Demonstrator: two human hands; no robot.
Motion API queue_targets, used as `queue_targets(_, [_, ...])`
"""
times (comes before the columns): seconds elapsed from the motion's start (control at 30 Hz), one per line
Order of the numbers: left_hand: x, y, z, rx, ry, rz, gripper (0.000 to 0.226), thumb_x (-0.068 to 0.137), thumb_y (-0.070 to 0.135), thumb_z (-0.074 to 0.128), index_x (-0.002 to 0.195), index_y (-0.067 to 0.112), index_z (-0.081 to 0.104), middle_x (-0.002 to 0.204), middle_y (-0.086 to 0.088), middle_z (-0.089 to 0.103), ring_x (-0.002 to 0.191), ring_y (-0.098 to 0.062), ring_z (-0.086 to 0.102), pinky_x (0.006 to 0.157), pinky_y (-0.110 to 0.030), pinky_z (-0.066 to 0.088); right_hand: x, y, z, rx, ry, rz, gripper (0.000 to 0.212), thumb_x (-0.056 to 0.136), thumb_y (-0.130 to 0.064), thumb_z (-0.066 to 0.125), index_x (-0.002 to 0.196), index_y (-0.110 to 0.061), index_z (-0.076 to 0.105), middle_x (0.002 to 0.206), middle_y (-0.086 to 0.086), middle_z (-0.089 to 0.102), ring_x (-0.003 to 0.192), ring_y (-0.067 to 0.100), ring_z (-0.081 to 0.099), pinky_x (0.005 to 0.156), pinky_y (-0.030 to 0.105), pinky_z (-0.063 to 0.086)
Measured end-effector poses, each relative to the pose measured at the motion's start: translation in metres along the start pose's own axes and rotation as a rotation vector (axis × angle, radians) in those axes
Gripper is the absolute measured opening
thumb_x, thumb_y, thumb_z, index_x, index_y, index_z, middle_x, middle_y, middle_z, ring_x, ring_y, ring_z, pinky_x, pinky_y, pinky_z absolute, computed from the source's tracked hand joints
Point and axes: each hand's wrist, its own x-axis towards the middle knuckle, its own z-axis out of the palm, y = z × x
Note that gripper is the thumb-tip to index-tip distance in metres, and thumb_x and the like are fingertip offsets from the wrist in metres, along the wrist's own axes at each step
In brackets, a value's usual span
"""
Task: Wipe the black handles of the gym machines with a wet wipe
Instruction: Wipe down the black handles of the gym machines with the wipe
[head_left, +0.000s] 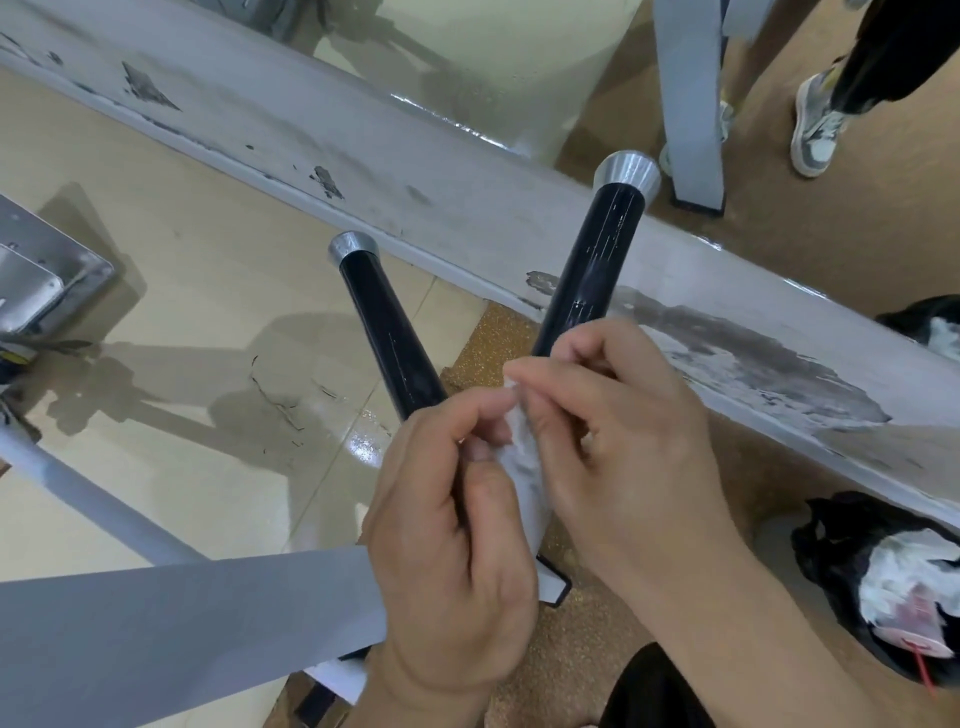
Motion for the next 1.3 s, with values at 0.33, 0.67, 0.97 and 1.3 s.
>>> queue_targets(0.33, [-0.001,-0.004,0.000,-0.074,0.056,-0.035,0.024,0.088,0.013,0.044,0.106,0.027,0.052,0.092,0.011,0.055,0.080,-0.010,0.055,0.075,-0.016,0.042,0.013,0.000,-0.008,-0.218,-0.257,-0.340,0.029,0.090,-0.028,0.048,0.073,-0.019,0.068,0.078,-0.012,0.065,0.101,0.014,0.056,0.084,0.035,0.034])
queue_targets(0.67, [-0.002,-0.004,0.000,-0.054,0.012,-0.051,0.024,0.088,0.012,0.043,0.102,0.029,0.054,0.086,0.005,0.056,0.077,-0.011,0.055,0.072,-0.017,0.041,0.035,0.025,0.001,-0.228,0.008,-0.198,0.035,0.091,-0.045,0.050,0.075,-0.027,0.076,0.118,-0.009,0.057,0.114,0.015,0.035,0.089,0.034,0.025])
queue_targets(0.97, [0.000,-0.001,-0.002,0.026,-0.023,-0.033,0.024,0.087,0.009,0.044,0.098,0.027,0.056,0.089,0.011,0.056,0.083,-0.002,0.055,0.075,-0.009,0.037,0.021,0.019,-0.005,0.007,0.050,-0.124,0.012,0.084,-0.013,0.069,0.077,-0.006,0.075,0.084,0.001,0.050,0.066,0.003,0.044,0.064,0.007,0.036])
queue_targets(1.3, [0.001,-0.001,-0.001,0.077,-0.024,-0.040,0.037,0.083,-0.004,0.045,0.098,0.028,0.056,0.086,0.009,0.056,0.081,0.000,0.055,0.073,-0.007,0.037,0.033,0.021,-0.004,-0.024,0.125,-0.169,0.011,0.082,-0.007,0.069,0.072,-0.004,0.074,0.080,0.003,0.058,0.071,0.005,0.050,0.065,0.006,0.038])
